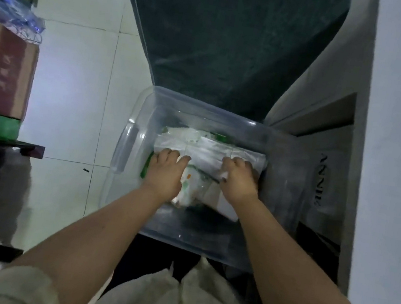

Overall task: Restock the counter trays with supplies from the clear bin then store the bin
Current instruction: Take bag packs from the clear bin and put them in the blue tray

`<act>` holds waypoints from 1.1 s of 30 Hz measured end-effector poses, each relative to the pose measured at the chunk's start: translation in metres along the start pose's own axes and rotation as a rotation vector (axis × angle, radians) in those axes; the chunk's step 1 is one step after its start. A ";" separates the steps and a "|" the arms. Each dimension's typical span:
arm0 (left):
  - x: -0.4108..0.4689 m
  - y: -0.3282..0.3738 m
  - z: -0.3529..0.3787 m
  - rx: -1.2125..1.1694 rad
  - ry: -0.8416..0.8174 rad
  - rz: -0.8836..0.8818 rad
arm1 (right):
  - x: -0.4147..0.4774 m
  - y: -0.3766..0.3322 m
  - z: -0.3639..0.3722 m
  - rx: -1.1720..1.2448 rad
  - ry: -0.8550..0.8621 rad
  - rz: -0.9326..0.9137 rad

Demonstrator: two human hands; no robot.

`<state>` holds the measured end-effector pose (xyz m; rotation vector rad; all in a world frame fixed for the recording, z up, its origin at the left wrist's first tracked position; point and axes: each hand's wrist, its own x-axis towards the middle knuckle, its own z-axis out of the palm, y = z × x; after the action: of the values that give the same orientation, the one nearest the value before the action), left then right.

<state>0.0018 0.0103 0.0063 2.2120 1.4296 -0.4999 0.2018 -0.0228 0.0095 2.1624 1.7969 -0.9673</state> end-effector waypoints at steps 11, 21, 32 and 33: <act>0.124 -0.021 0.064 0.166 -0.113 0.063 | 0.115 0.047 0.072 -0.067 0.031 0.080; 0.064 -0.015 0.024 0.132 -0.059 0.167 | 0.060 0.030 0.040 -0.016 0.120 0.094; -0.042 0.006 -0.115 0.056 0.353 0.493 | -0.081 -0.043 -0.090 -0.021 0.248 0.080; -0.050 0.005 -0.121 0.051 0.367 0.536 | -0.096 -0.052 -0.094 -0.020 0.280 0.105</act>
<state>-0.0067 0.0381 0.1343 2.6893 0.9100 0.0570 0.1822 -0.0401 0.1512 2.4537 1.7721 -0.6463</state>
